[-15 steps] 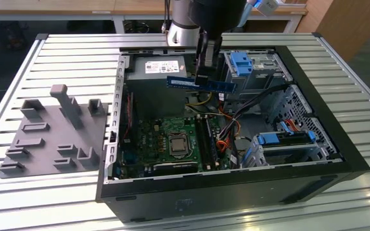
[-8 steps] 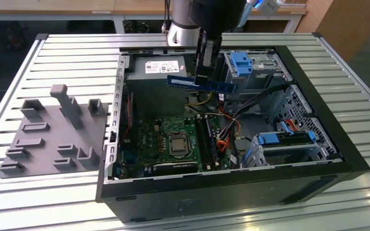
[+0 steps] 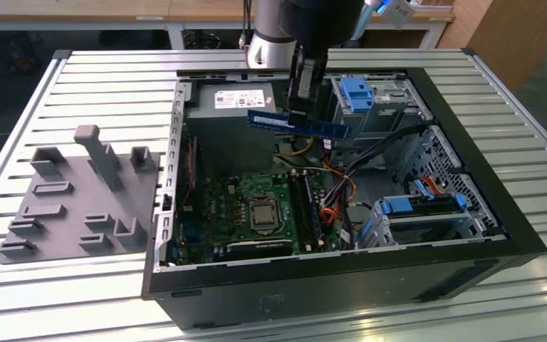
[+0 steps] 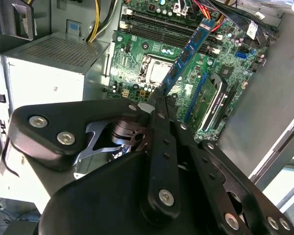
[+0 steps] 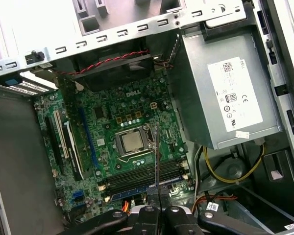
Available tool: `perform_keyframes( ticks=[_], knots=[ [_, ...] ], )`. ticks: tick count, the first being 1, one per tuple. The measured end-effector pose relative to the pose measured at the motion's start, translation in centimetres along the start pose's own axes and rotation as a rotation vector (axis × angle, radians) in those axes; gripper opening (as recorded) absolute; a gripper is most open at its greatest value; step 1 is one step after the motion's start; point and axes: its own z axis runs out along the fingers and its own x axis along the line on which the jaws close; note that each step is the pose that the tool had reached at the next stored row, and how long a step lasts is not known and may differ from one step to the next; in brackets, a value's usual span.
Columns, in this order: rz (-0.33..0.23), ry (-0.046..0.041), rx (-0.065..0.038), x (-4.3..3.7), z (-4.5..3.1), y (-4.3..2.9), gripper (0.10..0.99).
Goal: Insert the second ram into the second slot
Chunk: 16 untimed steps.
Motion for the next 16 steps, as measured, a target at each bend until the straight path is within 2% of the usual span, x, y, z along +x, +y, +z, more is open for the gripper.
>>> perform_keyframes(
  ticks=[16],
  knots=[
    [0.081,-0.0031,0.001,0.0,0.0,0.0,0.118]
  ],
)
